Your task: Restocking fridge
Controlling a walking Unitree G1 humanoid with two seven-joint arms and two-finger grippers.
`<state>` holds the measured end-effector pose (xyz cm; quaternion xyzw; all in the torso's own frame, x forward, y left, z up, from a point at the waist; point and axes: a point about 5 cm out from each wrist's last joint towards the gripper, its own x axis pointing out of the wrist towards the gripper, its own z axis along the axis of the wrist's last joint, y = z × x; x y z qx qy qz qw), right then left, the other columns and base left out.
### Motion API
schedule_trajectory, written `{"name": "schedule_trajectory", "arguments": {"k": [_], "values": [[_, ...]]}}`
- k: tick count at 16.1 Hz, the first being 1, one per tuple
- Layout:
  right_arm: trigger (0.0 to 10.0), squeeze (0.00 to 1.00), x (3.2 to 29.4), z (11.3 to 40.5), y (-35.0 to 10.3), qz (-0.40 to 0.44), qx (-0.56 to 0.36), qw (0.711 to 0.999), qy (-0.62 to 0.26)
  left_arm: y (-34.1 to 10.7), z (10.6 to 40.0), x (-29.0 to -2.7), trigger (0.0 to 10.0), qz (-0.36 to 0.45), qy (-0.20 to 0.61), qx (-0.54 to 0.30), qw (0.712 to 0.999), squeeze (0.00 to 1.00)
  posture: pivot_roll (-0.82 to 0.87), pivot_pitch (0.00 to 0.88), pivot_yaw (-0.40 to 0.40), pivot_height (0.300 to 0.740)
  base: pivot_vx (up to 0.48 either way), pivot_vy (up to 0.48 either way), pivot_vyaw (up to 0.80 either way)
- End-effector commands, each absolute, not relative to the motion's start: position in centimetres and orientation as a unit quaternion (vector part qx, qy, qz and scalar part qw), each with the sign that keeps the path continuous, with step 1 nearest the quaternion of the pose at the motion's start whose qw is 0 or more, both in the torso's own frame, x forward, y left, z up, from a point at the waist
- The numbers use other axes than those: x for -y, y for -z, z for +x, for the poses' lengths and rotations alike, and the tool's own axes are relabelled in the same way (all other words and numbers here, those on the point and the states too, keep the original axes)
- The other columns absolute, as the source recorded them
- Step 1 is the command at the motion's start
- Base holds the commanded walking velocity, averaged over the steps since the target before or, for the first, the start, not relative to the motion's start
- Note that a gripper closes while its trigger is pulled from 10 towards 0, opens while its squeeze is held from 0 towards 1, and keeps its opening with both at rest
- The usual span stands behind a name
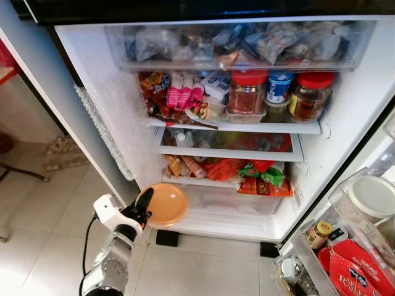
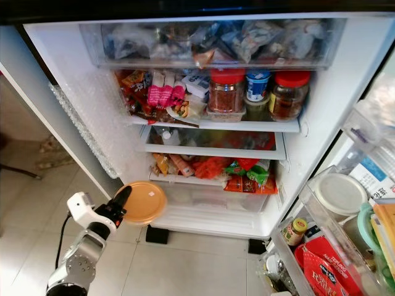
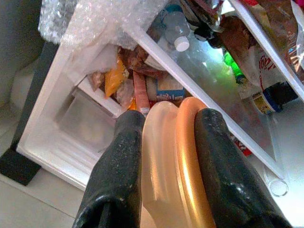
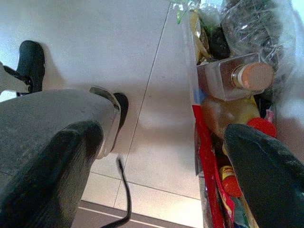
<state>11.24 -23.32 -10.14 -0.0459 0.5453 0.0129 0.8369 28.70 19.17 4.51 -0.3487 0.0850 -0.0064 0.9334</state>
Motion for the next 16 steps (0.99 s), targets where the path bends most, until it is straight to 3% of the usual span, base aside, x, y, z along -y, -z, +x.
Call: {"name": "schedule_trajectory", "arguments": {"k": [1, 16], "values": [[10.0, 0.00, 23.00, 10.41, 10.45, -0.038, -0.555, 0.831, -0.018, -4.61, 28.71, -19.34, 10.0, -0.349, 0.007, -0.086, 0.933, 0.00, -0.01, 0.061, 0.062, 0.740, 0.000, 0.000, 0.00], [10.0, 0.00, 22.69, 10.44, 10.50, -0.040, -0.557, 0.829, -0.028, -4.94, 29.31, -18.72, 10.0, -0.338, 0.031, -0.088, 0.937, 0.00, -0.02, 0.063, 0.063, 0.740, 0.281, 0.000, 0.00]]}}
